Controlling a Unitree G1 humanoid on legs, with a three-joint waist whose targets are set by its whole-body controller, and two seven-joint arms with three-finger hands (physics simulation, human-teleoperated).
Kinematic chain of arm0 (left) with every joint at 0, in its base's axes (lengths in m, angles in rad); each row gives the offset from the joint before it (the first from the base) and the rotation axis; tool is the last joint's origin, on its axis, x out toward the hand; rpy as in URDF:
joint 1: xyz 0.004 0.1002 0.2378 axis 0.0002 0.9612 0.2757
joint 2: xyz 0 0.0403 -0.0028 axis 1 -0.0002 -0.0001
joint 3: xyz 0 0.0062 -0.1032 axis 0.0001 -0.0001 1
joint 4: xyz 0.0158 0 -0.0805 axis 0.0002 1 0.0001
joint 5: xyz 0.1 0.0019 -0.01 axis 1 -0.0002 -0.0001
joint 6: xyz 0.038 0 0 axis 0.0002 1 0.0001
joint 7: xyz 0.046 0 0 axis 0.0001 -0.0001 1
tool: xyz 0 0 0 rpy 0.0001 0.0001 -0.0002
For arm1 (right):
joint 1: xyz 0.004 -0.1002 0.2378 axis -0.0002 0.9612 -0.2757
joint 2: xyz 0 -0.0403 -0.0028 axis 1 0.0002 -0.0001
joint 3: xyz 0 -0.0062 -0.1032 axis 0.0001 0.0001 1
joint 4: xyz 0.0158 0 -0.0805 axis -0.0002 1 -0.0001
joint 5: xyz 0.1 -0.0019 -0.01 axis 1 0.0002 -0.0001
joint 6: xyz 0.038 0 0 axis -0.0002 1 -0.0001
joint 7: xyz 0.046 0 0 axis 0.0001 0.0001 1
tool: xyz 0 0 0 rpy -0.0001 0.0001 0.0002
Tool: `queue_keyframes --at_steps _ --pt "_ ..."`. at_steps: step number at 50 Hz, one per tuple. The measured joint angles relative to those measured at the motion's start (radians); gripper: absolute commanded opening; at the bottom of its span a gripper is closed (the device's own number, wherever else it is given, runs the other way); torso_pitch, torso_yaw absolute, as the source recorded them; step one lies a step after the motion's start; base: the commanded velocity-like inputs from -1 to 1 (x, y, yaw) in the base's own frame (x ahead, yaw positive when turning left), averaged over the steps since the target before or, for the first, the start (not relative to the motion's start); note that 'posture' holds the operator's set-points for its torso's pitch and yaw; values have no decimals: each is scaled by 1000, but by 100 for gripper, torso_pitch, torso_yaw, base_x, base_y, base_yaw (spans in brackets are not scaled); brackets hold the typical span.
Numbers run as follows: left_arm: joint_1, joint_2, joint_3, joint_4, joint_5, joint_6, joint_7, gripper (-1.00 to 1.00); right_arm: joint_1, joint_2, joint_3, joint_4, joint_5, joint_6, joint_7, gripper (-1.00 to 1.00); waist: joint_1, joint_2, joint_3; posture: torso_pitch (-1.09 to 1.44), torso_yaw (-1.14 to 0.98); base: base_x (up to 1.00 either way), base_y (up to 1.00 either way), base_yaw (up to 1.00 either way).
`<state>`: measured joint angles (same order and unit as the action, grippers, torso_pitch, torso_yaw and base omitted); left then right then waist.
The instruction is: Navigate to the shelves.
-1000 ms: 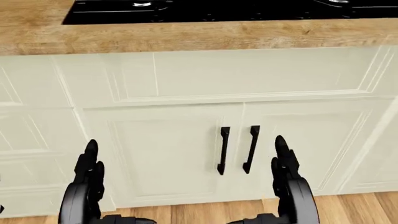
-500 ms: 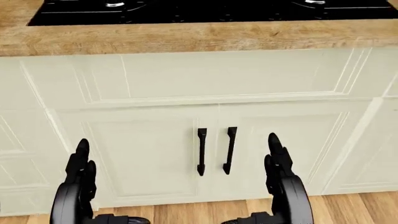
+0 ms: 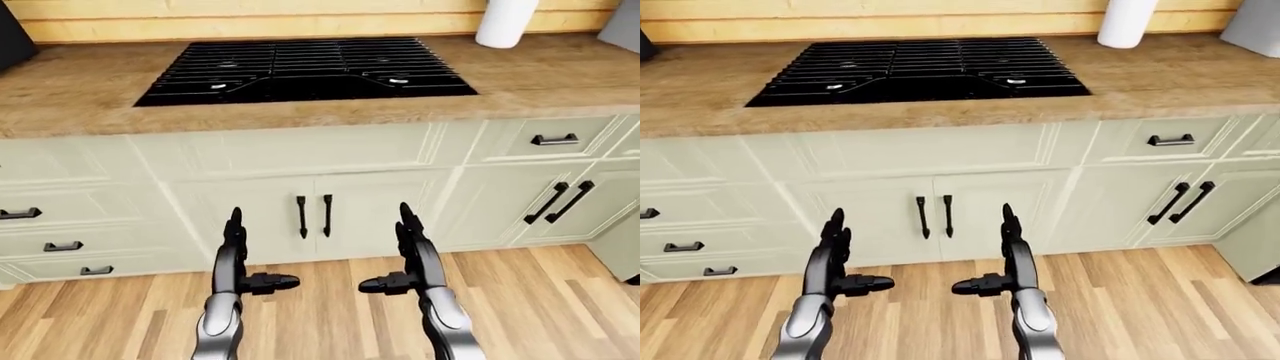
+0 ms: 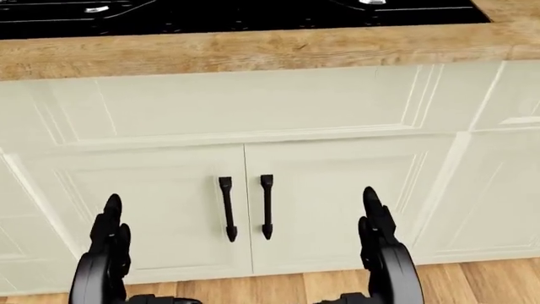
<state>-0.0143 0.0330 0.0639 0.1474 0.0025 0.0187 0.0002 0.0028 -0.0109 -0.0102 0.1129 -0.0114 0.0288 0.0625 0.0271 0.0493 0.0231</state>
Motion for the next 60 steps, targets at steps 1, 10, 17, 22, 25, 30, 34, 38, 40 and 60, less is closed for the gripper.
queue_keyframes --at_steps 1,10,17,22,25,30,34,38,40,60 --pt "-2 0 -1 -7 0 -2 0 100 -2 0 -1 -8 0 -1 -1 100 1 -15 3 0 0 0 -44 0" --pt "0 -18 -38 -4 0 -1 -13 100 1 -15 -32 5 -1 -9 -11 100 -27 -90 7 0 0 0 -43 0" --pt "-9 -8 -13 -8 1 -9 -8 100 -4 -9 -14 2 -1 -10 -7 100 -11 -11 21 0 0 0 -43 0" --pt "-7 -3 -8 -1 1 -12 -6 100 -6 -1 -5 1 -1 -14 -3 100 2 13 19 0 0 0 -43 0" --pt "4 -2 -1 6 2 -1 -2 100 0 0 2 16 -1 -7 1 100 0 20 1 0 0 0 -43 0" --pt "-9 0 -1 -2 2 -13 -1 100 -9 0 -3 -6 -1 -12 -2 100 1 -47 6 0 0 0 -43 0" --pt "-16 -13 -14 3 2 -15 -2 100 -15 -12 -14 0 0 -20 -3 100 -16 -101 -7 0 0 0 -43 0" --pt "-2 -16 -36 6 2 -5 -13 100 -2 -14 -33 13 -1 -11 -13 100 -28 -81 6 0 0 0 -43 0" --pt "-3 -12 -27 2 2 -2 -12 100 -4 -12 -28 11 -1 -10 -13 100 -22 -55 13 0 0 0 -44 0" --pt "-12 2 -1 -2 1 -19 0 100 -13 0 -2 -8 0 -18 -2 100 -4 -101 -2 0 0 0 -43 0"
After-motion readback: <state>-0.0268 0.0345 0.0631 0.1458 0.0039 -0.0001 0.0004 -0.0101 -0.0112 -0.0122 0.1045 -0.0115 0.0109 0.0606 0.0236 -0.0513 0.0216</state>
